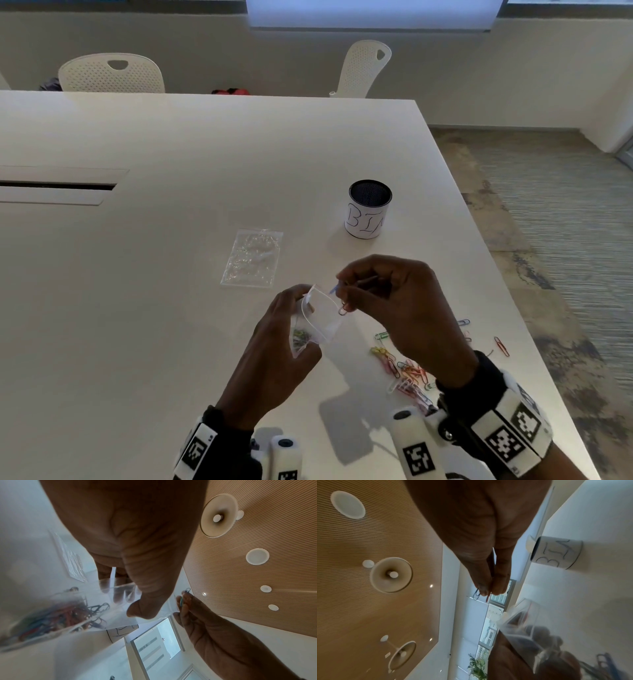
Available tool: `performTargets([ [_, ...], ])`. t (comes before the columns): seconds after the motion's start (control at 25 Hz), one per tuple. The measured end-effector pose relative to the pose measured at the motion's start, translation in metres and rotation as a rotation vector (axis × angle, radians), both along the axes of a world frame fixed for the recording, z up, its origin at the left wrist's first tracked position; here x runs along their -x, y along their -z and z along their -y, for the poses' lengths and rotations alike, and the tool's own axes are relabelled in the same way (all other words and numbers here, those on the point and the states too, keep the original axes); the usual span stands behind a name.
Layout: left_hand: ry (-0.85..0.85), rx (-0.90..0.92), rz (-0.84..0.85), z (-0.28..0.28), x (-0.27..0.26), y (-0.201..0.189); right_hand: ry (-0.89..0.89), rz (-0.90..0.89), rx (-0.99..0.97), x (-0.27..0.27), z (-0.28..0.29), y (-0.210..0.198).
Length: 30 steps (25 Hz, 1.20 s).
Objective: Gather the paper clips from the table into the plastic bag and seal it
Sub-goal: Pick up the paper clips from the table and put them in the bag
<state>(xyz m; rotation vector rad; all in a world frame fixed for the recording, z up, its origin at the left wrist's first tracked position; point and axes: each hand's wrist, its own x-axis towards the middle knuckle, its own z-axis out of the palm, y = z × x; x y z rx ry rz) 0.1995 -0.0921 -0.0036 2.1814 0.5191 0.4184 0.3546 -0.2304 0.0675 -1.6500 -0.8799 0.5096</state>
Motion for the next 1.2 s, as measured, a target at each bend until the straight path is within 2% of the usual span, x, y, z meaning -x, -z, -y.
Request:
performTargets([
  [0.36, -0.002, -0.028, -0.027, -0.002, 0.0, 0.001, -0.037, 0.301, 0.146, 0.015, -0.018, 0.004],
  [0.6, 0.005, -0.019, -0.011, -0.002, 0.0, 0.001, -0.089, 0.384, 0.176, 0.011, -0.013, -0.001],
  [0.8, 0.006, -0.017, -0.008, 0.0, -0.001, 0.001, -0.103, 0.373, 0.156, 0.002, -0.009, -0.003],
  [1.0, -0.005, 0.013, 0.013, 0.001, 0.0, 0.0, 0.036, 0.346, 0.141, -0.023, 0.008, -0.007],
  [1.2, 0.005, 0.03, 0.003, 0.002, -0.002, 0.002, 0.189, 0.426, 0.344, -0.093, 0.034, 0.013],
])
